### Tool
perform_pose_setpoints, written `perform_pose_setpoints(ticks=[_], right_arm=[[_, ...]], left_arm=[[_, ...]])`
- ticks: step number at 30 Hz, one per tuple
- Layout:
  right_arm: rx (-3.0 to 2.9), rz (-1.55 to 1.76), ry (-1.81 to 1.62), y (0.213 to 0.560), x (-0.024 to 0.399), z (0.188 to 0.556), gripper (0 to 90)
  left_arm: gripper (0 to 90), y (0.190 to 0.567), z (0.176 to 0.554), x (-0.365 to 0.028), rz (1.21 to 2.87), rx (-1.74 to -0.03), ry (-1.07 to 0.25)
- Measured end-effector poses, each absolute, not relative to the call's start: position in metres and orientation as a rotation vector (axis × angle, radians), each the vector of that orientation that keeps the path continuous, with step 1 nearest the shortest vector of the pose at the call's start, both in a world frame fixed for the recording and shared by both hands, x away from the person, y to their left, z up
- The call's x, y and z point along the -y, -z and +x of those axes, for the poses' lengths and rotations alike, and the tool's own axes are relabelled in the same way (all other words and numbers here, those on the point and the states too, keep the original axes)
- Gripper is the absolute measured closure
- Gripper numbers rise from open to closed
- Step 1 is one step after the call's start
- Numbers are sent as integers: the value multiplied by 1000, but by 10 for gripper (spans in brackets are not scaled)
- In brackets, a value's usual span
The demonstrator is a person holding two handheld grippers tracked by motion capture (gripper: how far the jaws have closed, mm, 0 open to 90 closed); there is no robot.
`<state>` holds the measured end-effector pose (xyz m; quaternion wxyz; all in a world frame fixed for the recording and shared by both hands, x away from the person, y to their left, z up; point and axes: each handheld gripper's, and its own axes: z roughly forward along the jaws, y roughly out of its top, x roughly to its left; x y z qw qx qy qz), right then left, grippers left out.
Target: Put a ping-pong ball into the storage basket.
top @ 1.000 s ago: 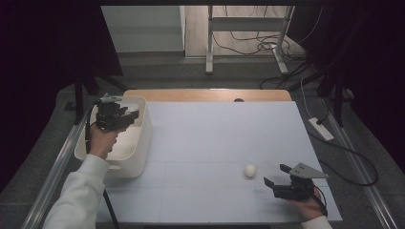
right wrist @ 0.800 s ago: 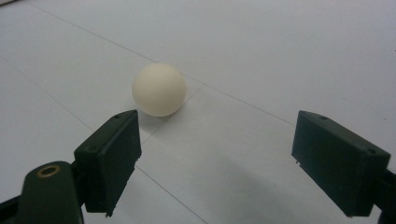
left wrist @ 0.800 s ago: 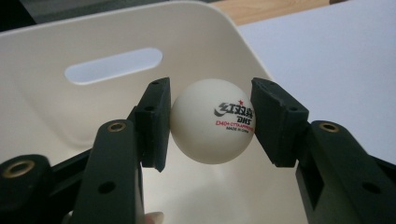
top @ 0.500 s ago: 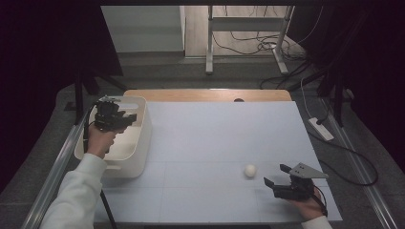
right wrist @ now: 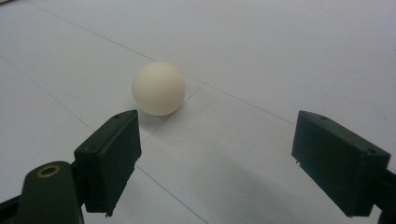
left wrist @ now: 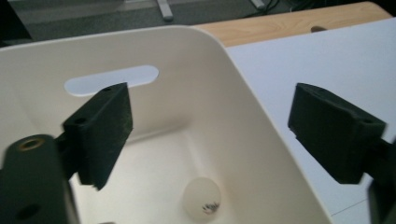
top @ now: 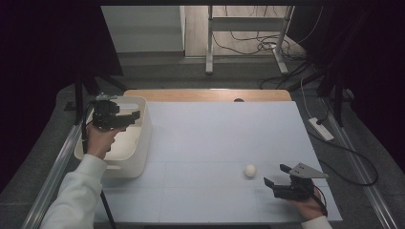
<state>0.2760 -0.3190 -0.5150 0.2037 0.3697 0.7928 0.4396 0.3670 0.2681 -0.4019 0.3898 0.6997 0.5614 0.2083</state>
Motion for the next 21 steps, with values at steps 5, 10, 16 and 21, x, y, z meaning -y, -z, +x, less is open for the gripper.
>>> perform_pose_setpoints(ticks=[5,10,16,21], right_arm=[[-2212,1030,-1230,515,319,276,155],[-2214,1030,-1226,515,319,276,155],[-2215,1030,-1226,515,319,276,156],[-2215,1030,-1225,515,319,276,155]], left_arm=[[119,400,364,-265,1782,-1388,-520],[123,397,362,-261,1786,-1357,-508],[128,392,356,-254,1797,-1302,-506],[129,389,353,-249,1799,-1272,-499]])
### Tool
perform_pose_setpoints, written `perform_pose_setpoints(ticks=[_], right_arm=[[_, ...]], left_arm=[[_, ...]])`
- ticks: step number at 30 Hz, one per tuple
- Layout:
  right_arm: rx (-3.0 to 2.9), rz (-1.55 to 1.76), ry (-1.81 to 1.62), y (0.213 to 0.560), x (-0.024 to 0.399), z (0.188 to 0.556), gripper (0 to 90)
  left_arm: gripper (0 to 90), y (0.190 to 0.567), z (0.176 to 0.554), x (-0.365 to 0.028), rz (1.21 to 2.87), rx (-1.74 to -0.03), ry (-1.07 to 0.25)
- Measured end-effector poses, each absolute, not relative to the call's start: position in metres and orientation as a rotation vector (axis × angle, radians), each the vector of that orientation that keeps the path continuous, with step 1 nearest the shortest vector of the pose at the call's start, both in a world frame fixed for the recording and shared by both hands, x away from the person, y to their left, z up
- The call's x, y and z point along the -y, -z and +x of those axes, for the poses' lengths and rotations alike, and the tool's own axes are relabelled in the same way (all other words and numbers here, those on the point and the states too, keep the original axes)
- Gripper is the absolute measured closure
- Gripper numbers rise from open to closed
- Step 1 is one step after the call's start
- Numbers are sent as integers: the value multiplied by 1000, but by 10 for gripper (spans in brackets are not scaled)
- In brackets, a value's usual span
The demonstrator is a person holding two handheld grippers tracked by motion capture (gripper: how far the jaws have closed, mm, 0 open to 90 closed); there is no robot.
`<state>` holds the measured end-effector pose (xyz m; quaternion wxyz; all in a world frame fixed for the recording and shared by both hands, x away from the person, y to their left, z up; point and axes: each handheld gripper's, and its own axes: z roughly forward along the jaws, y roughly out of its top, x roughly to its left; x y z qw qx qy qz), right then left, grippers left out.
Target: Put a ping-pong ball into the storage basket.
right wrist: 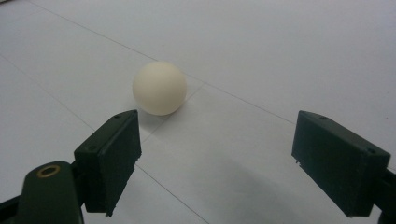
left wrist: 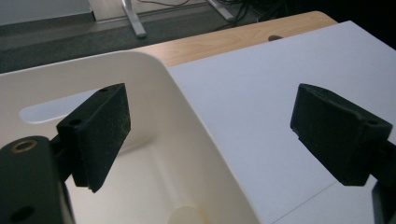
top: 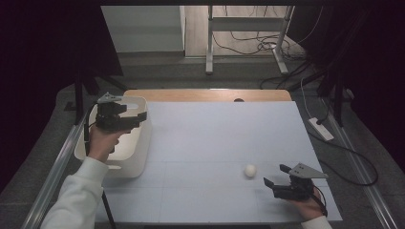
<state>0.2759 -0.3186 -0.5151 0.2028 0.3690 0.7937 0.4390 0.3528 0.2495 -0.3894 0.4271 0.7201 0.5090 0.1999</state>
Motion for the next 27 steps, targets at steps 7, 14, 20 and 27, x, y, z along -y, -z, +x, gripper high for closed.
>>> perform_pose_setpoints(ticks=[7,14,20,27], right_arm=[[-2213,1031,-1230,515,319,276,156],[-2212,1032,-1231,515,319,276,156],[-2211,1033,-1226,515,319,276,155],[-2211,1034,-1225,515,319,276,156]], left_arm=[[129,385,346,-241,1807,-1196,-488],[129,382,342,-233,1826,-1150,-453],[128,384,339,-227,1821,-1125,-417],[128,387,338,-222,1819,-1095,-376]])
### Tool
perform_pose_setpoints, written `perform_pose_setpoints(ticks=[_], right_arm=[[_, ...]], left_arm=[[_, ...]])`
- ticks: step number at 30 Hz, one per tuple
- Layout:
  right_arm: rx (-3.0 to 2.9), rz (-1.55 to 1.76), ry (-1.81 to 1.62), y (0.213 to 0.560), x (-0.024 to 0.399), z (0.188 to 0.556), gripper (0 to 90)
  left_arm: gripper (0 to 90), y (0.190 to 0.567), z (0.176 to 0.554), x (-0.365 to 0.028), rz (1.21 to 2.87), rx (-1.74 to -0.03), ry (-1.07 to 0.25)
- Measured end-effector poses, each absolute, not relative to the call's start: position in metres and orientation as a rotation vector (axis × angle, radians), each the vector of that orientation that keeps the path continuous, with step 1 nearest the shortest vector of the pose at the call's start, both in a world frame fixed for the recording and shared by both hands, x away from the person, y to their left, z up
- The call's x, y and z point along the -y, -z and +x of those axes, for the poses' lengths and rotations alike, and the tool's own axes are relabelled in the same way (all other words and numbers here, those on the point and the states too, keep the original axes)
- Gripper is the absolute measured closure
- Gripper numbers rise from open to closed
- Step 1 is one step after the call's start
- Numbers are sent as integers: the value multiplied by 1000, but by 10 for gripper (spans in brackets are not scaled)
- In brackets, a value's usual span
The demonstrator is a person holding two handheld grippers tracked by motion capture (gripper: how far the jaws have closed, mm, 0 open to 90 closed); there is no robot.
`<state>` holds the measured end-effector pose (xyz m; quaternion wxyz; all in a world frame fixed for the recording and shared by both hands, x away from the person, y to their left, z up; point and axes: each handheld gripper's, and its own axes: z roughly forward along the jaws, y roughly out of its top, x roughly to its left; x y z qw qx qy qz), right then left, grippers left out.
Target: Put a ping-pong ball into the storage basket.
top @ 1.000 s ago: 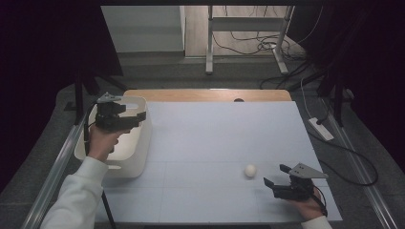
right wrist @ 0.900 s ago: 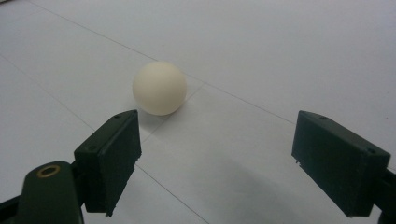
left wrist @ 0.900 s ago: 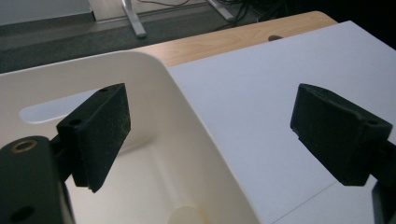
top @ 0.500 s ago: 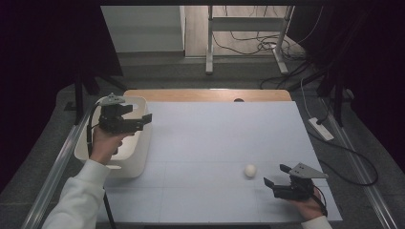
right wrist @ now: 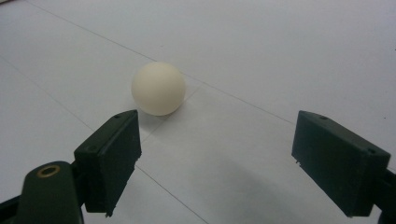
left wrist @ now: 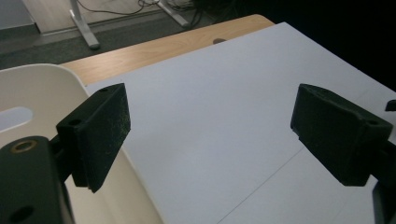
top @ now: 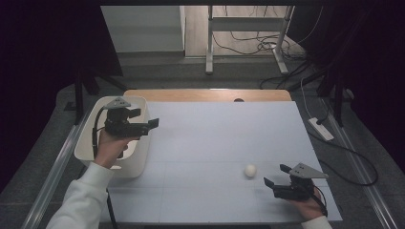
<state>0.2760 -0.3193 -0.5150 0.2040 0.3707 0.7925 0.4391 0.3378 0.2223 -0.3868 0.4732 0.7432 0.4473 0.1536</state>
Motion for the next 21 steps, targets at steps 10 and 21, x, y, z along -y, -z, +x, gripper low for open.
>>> perform_pose_setpoints(ticks=[10,21], right_arm=[[-2205,1035,-1231,515,320,276,155],[-2202,1041,-1227,515,321,276,156]], left_arm=[[128,391,331,-208,1834,-1048,-339],[130,393,326,-194,1831,-994,-325]])
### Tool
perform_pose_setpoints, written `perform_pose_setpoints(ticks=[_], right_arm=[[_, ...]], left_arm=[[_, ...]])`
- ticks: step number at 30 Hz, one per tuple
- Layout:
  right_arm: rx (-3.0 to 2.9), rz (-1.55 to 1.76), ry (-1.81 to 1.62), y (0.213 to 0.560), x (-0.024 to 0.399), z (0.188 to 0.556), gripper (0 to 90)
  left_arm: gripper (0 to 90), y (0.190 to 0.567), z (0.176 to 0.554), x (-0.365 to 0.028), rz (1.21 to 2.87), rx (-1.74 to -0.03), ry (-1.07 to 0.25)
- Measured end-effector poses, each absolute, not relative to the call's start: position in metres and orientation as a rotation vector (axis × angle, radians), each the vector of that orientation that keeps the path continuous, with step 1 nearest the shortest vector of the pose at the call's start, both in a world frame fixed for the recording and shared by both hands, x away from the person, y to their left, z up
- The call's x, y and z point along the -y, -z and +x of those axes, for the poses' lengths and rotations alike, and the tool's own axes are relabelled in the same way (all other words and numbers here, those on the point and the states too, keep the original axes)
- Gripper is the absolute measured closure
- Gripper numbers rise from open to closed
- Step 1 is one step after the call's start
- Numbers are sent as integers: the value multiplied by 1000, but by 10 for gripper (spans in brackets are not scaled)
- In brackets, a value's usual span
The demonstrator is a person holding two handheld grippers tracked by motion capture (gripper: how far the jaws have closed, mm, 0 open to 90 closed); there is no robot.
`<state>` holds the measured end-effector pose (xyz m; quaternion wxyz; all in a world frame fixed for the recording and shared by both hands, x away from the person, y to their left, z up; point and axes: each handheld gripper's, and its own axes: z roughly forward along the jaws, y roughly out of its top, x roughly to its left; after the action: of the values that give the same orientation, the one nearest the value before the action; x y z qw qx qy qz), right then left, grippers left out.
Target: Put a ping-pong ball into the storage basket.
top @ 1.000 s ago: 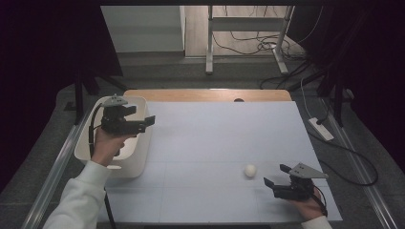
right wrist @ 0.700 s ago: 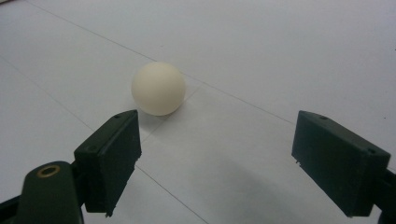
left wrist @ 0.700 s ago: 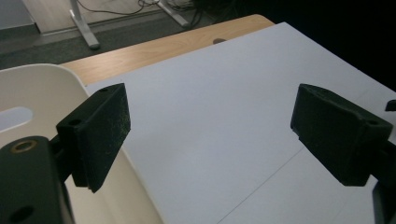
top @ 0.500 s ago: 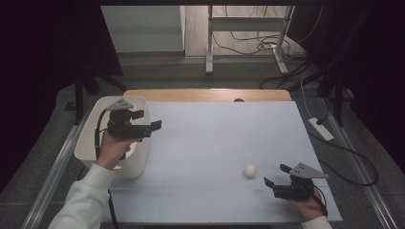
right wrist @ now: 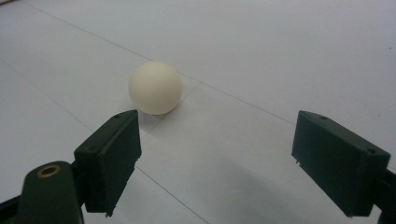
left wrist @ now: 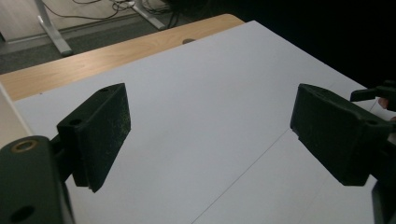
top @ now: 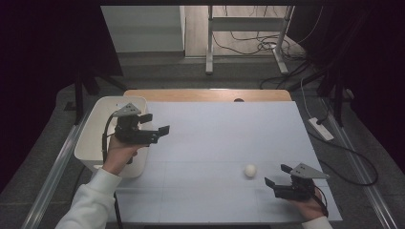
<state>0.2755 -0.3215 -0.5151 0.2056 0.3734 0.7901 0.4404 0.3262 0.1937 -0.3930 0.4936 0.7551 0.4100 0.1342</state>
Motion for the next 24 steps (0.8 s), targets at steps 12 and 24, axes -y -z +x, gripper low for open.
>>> perform_pose_setpoints(ticks=[12,24], right_arm=[[-2204,1041,-1221,515,321,275,156],[-2204,1041,-1219,515,321,275,156]], left_arm=[[129,401,321,-175,1859,-947,-291],[125,408,322,-158,1907,-918,-276]])
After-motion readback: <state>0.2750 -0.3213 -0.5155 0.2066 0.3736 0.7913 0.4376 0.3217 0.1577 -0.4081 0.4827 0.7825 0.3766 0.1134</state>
